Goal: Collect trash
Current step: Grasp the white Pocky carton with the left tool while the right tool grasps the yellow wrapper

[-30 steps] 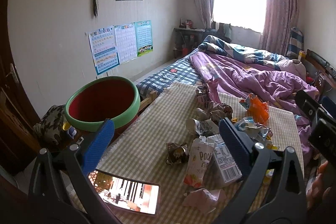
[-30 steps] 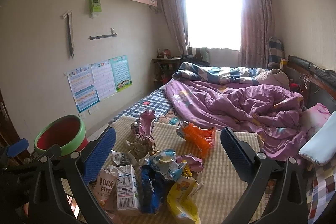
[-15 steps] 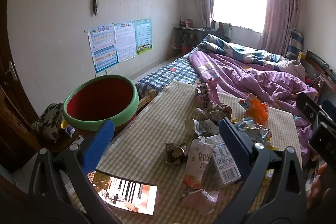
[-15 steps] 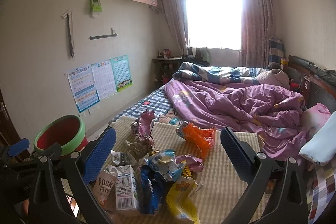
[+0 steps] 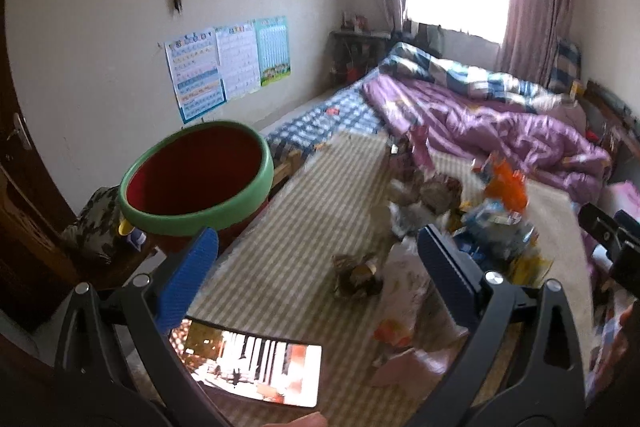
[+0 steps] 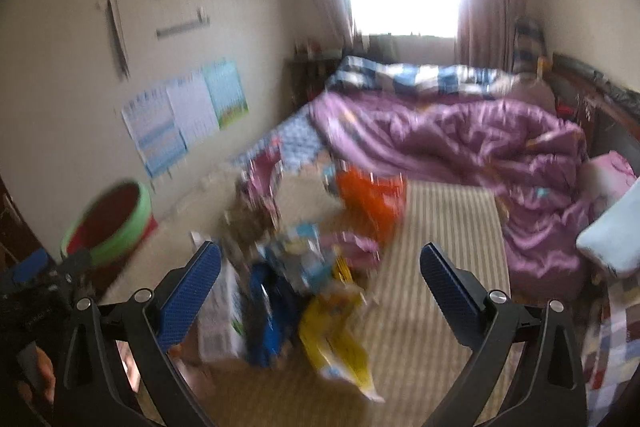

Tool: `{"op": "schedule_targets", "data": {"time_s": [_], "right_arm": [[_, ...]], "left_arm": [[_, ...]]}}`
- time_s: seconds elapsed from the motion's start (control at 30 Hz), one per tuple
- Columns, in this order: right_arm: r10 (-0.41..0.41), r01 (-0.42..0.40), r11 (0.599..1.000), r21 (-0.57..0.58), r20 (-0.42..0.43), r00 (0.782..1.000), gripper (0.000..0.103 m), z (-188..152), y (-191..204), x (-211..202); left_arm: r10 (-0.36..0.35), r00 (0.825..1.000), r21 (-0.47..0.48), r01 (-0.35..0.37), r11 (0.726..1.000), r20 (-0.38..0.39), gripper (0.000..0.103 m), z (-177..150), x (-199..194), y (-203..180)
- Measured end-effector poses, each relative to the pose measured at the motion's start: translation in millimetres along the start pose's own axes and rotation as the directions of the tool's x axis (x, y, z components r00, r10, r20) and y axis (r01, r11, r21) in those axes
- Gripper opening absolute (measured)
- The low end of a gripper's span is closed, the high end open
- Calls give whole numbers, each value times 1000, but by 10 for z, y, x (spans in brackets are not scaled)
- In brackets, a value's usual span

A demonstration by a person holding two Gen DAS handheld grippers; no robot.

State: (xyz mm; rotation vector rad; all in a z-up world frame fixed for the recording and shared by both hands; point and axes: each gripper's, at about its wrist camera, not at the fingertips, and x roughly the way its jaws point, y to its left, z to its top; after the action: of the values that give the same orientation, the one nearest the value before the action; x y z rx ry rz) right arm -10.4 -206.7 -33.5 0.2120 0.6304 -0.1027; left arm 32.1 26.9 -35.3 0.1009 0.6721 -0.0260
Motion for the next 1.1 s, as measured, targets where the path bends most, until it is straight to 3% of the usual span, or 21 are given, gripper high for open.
{"op": "schedule_targets", "data": {"time_s": [0.1,0.3,0.47,0.67,0.8,0.9,1.1], "right_arm": [[-3,4,1000,21,-53,999,96,-84,-75,99],[-30,31,999,17,-80,996,96,-158,-189,146],[-16,23,998,62,-111,994,96,-192,-281,208],[-8,16,998,69,-122,992,96,-203,-318,220],[-6,14,998,59,-140,990,96,-229,-329,259],[2,8,998,60,-161,987,96,-249,-348,306],[46,-27,996,81,-231,972,96,-311,-412,467]], "left_arm": [[-57,995,13,58,998,-83,98,-75,183,-35],[-119,980,-4,120,993,-159,98,-212,485,-63],[-185,949,51,204,978,-255,96,-229,629,-243],[-251,896,26,279,960,-366,63,-343,881,-367],[-328,852,-56,335,941,-409,33,-407,1001,-380],[-332,856,-63,335,940,-396,33,-388,976,-380],[-325,894,-53,325,944,-310,33,-254,760,-284]]}}
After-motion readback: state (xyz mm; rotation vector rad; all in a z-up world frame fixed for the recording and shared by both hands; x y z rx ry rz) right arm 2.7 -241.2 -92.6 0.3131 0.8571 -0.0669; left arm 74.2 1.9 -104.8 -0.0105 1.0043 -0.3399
